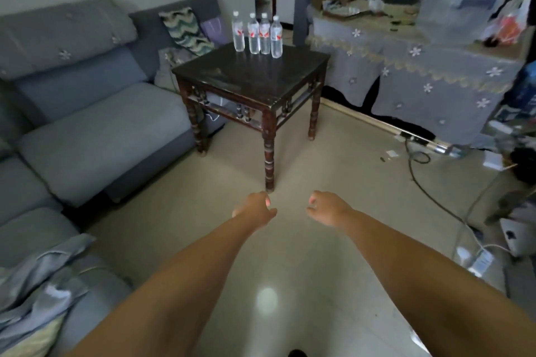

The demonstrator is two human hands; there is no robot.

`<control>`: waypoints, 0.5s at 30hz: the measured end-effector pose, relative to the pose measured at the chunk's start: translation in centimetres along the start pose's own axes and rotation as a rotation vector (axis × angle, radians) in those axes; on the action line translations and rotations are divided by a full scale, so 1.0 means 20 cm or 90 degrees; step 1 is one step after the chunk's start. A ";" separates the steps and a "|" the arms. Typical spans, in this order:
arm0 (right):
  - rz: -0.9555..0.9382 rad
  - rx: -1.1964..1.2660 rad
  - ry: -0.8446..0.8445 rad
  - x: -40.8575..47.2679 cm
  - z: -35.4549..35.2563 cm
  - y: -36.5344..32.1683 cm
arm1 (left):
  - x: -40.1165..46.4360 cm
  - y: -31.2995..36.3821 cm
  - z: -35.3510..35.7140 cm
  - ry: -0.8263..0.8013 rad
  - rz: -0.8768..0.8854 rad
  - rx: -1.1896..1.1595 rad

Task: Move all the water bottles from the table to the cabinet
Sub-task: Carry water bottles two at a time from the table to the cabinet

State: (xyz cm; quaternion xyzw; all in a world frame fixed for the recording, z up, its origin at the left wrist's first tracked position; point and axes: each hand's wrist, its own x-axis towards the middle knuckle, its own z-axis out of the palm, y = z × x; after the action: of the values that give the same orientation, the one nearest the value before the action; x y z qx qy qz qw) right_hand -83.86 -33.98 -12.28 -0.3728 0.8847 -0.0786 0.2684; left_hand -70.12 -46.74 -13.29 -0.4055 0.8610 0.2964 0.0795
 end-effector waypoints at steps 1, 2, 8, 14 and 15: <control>-0.004 -0.002 -0.002 0.07 -0.04 -0.02 | 0.05 0.01 -0.02 0.002 -0.008 -0.003; -0.014 -0.001 -0.007 0.15 -0.09 -0.05 | 0.12 0.01 -0.06 0.004 -0.020 -0.010; -0.056 -0.001 -0.029 0.61 -0.24 -0.23 | 0.54 -0.03 -0.28 0.024 -0.069 -0.038; -0.075 -0.019 -0.031 1.23 -0.43 -0.44 | 1.17 -0.11 -0.57 0.047 -0.058 -0.046; -0.071 -0.019 -0.031 1.33 -0.47 -0.48 | 1.27 -0.11 -0.64 0.050 -0.048 -0.040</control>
State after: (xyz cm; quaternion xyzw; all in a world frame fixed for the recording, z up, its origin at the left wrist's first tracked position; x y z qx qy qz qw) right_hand -98.34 -60.07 -12.09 -0.4270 0.8569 -0.0712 0.2799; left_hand -83.88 -71.72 -13.54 -0.4515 0.8378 0.3037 0.0443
